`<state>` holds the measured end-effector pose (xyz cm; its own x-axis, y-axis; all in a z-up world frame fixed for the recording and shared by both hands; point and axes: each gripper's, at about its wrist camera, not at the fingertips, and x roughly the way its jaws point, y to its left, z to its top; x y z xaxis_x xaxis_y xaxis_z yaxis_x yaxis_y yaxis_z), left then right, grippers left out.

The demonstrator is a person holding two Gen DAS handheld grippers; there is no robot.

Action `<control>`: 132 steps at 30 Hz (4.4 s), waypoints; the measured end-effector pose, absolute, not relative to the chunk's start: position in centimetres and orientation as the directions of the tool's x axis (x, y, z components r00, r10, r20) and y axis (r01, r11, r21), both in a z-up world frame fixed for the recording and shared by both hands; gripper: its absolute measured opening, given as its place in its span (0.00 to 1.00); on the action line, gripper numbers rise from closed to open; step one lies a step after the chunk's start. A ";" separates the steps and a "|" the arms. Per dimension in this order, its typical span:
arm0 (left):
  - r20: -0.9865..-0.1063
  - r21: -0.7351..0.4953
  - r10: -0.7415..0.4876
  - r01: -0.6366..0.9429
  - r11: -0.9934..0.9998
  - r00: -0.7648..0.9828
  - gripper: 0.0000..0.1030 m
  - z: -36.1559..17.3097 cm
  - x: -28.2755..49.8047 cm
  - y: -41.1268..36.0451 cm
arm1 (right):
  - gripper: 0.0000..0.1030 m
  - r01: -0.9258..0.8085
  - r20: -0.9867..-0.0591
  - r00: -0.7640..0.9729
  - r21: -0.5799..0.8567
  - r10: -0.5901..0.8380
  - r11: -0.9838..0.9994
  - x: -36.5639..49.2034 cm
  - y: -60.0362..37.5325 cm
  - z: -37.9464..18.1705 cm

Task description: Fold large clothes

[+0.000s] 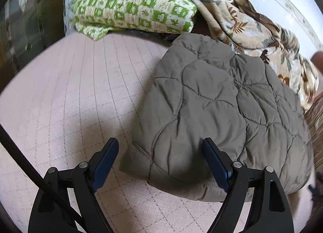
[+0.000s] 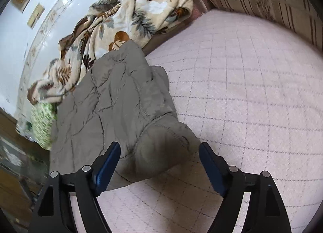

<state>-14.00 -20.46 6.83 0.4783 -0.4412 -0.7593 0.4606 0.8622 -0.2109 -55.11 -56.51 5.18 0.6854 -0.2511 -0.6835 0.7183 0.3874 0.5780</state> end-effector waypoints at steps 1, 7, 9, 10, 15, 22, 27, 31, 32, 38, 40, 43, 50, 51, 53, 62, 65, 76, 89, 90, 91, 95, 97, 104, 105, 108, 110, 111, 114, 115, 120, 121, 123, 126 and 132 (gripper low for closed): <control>-0.761 -0.232 -0.451 0.454 0.860 0.466 0.81 6.7 -13.8 -20.2 | 0.81 0.704 -0.672 0.703 0.612 -0.232 0.361 -55.6 -56.9 4.8; -0.768 -0.408 -0.541 0.390 0.826 0.343 0.82 5.3 -11.8 -18.5 | 0.82 0.643 -0.617 0.765 0.724 -0.181 0.251 -57.1 -58.1 3.2; -0.766 -0.452 -0.564 0.367 0.813 0.307 0.82 4.8 -11.3 -18.3 | 0.82 0.625 -0.602 0.781 0.748 -0.168 0.224 -57.2 -58.3 2.8; -0.763 -0.474 -0.578 0.357 0.805 0.290 0.82 4.6 -11.1 -18.2 | 0.82 0.620 -0.599 0.785 0.755 -0.160 0.215 -57.1 -58.4 2.6; -0.752 -0.514 -0.604 0.340 0.788 0.263 0.82 4.2 -10.9 -17.6 | 0.82 0.606 -0.591 0.795 0.772 -0.133 0.192 -56.7 -58.3 1.8; -0.752 -0.510 -0.604 0.348 0.787 0.263 0.82 4.1 -10.9 -17.7 | 0.82 0.612 -0.598 0.791 0.769 -0.129 0.183 -56.3 -58.3 1.4; -0.750 -0.524 -0.615 0.349 0.777 0.243 0.82 3.7 -10.9 -17.8 | 0.83 0.615 -0.601 0.788 0.775 -0.132 0.142 -56.6 -58.6 0.4; -0.745 -0.537 -0.625 0.345 0.770 0.234 0.82 3.3 -10.8 -17.7 | 0.85 0.612 -0.598 0.790 0.780 -0.132 0.131 -56.2 -58.8 -0.2; -0.743 -0.541 -0.628 0.345 0.767 0.232 0.82 3.2 -10.8 -17.7 | 0.86 0.617 -0.602 0.787 0.777 -0.136 0.129 -56.0 -58.9 -0.4; -0.719 -0.593 -0.666 0.324 0.737 0.200 0.84 2.2 -10.1 -17.6 | 0.97 0.615 -0.591 0.787 0.775 -0.175 0.146 -54.2 -59.5 -0.5; -0.709 -0.616 -0.682 0.313 0.723 0.182 0.85 1.9 -9.7 -17.5 | 1.00 0.624 -0.600 0.781 0.763 -0.176 0.169 -53.0 -59.8 -0.4; -0.699 -0.633 -0.696 0.313 0.708 0.162 0.85 1.7 -9.4 -17.4 | 1.00 0.639 -0.615 0.769 0.742 -0.175 0.203 -51.7 -60.2 -0.4; -0.671 -0.664 -0.724 0.306 0.682 0.158 0.91 0.6 -8.6 -17.9 | 0.79 0.607 -0.589 0.794 0.758 -0.150 0.237 -50.9 -60.3 -0.5; -0.675 -0.647 -0.717 0.326 0.689 0.175 0.91 0.7 -8.7 -18.2 | 0.70 0.599 -0.581 0.801 0.768 -0.147 0.228 -51.0 -60.3 -0.6; -0.701 -0.585 -0.681 0.377 0.718 0.212 0.84 1.2 -9.2 -19.1 | 0.58 0.593 -0.575 0.805 0.770 -0.148 0.236 -51.1 -60.1 -0.3; -0.719 -0.301 -0.560 0.541 0.785 0.412 0.42 4.4 -11.8 -21.6 | 0.37 0.655 -0.611 0.748 0.616 -0.259 0.438 -49.6 -57.7 4.0; -0.715 -0.204 -0.520 0.572 0.794 0.467 0.37 5.0 -12.7 -22.3 | 0.34 0.665 -0.613 0.736 0.574 -0.289 0.477 -49.4 -57.1 4.9; -0.667 -0.018 -0.457 0.600 0.800 0.589 0.33 6.8 -14.8 -23.3 | 0.30 0.693 -0.611 0.686 0.381 -0.397 0.612 -48.5 -54.6 7.8; -0.638 -0.023 -0.488 0.618 0.785 0.596 0.33 9.2 -17.0 -21.7 | 0.29 0.682 -0.589 0.686 0.314 -0.428 0.661 -49.8 -52.3 10.6; -0.637 -0.022 -0.489 0.620 0.784 0.596 0.33 9.4 -17.2 -21.6 | 0.29 0.681 -0.588 0.686 0.311 -0.428 0.663 -49.9 -52.0 10.8; -0.634 -0.019 -0.492 0.624 0.781 0.597 0.33 9.7 -17.6 -21.4 | 0.29 0.680 -0.588 0.685 0.306 -0.430 0.666 -50.1 -51.7 11.0; -0.631 -0.022 -0.498 0.629 0.777 0.594 0.33 10.4 -19.0 -20.2 | 0.29 0.675 -0.581 0.689 0.295 -0.433 0.677 -51.2 -50.6 11.9; -0.630 -0.031 -0.504 0.629 0.777 0.591 0.33 10.8 -19.8 -19.5 | 0.29 0.673 -0.580 0.688 0.286 -0.435 0.682 -51.8 -49.9 12.3; -0.627 -0.052 -0.509 0.620 0.783 0.590 0.33 11.3 -23.4 -16.0 | 0.29 0.677 -0.579 0.687 0.290 -0.440 0.676 -55.0 -46.9 13.0; -0.631 -0.059 -0.509 0.618 0.784 0.586 0.33 11.1 -24.0 -15.3 | 0.29 0.678 -0.580 0.686 0.288 -0.441 0.676 -55.4 -46.5 13.0; -0.641 -0.060 -0.503 0.616 0.786 0.580 0.33 10.4 -25.9 -13.6 | 0.29 0.685 -0.588 0.680 0.296 -0.438 0.665 -57.3 -44.9 12.3; -0.643 -0.054 -0.500 0.617 0.785 0.581 0.33 10.1 -27.0 -12.5 | 0.30 0.688 -0.594 0.677 0.304 -0.434 0.659 -58.2 -44.2 12.0; -0.643 -0.051 -0.499 0.617 0.785 0.581 0.33 10.0 -27.4 -12.2 | 0.30 0.691 -0.597 0.675 0.303 -0.434 0.657 -58.7 -43.8 11.8; -0.650 -0.043 -0.488 0.613 0.789 0.583 0.34 9.3 -28.4 -11.1 | 0.30 0.696 -0.608 0.666 0.299 -0.432 0.653 -59.9 -42.6 11.1; -0.653 -0.040 -0.484 0.612 0.790 0.582 0.35 9.0 -28.5 -10.9 | 0.30 0.699 -0.614 0.661 0.294 -0.431 0.652 -60.2 -42.2 10.8; -0.670 -0.027 -0.451 0.588 0.808 0.590 0.39 7.4 -28.5 -10.7 | 0.30 0.717 -0.649 0.628 0.269 -0.429 0.643 -60.8 -41.9 8.7; -0.671 -0.029 -0.449 0.584 0.811 0.590 0.41 7.3 -28.5 -10.7 | 0.30 0.718 -0.652 0.626 0.269 -0.427 0.642 -60.9 -42.1 8.4; -0.673 -0.031 -0.444 0.576 0.817 0.592 0.42 6.9 -28.5 -10.7 | 0.30 0.720 -0.662 0.621 0.273 -0.419 0.638 -61.0 -42.3 7.8; -0.672 -0.021 -0.434 0.571 0.821 0.600 0.45 6.4 -28.6 -10.7 | 0.30 0.724 -0.676 0.611 0.266 -0.412 0.637 -61.0 -42.5 7.1; -0.666 0.008 -0.417 0.565 0.825 0.619 0.50 5.6 -28.8 -10.8 | 0.32 0.724 -0.695 0.599 0.259 -0.398 0.639 -61.0 -42.6 6.0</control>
<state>-28.82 -10.77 5.61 0.6186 -0.4171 -0.6659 0.5650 0.8251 0.0080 -61.00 -42.60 6.03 0.5991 -0.3979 -0.6948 0.7244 0.6389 0.2588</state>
